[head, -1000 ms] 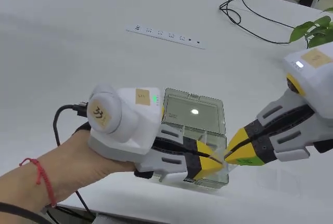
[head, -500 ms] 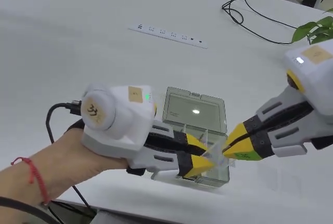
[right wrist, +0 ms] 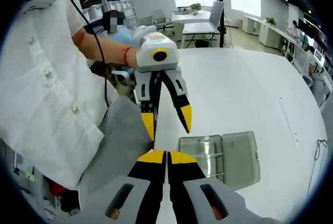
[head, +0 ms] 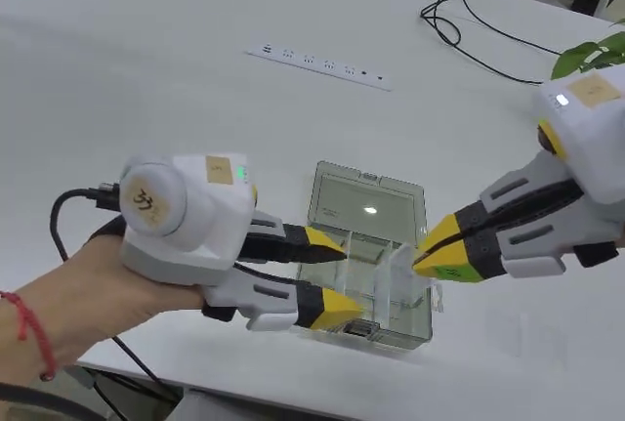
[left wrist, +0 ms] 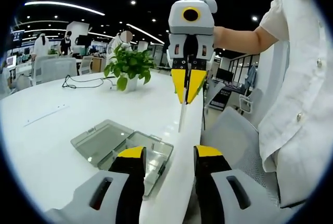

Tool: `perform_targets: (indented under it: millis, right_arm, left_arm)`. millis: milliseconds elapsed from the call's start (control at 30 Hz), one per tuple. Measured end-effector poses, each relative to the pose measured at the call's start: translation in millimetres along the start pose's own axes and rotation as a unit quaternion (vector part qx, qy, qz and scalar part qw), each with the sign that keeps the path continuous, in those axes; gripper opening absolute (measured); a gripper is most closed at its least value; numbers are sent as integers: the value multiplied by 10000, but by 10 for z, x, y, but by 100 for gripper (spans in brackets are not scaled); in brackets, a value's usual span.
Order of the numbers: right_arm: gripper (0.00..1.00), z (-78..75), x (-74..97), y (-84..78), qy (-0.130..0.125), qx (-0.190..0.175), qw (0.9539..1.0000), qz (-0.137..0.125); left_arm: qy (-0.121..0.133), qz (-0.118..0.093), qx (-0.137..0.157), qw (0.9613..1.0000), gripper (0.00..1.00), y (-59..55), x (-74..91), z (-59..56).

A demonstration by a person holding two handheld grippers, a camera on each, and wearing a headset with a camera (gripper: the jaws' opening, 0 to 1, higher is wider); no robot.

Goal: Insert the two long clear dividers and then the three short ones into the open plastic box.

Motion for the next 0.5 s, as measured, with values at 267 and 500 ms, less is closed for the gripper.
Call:
perform_targets:
  millis: [267, 500]
  right_arm:
    - [3, -146, -90, -1, -202, 12, 9998, -11]
    - [3, -316, -192, -42, -363, 55, 9993, -10]
  left_arm:
    - [202, 142, -62, 9997, 56, -109, 109, 121]
    - [343, 175, -156, 9991, 78, -182, 156, 228]
Point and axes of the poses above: the centre of the closed fingertips' face, and the gripper's own axes: x roughly backward along the fingers, z roughly to its left, y roughly out of its top, the point moved 2 cm from there along x, roughly backward along the fingers, and after that the axes turned 15 degrees about -z, right-handed, at the moved point
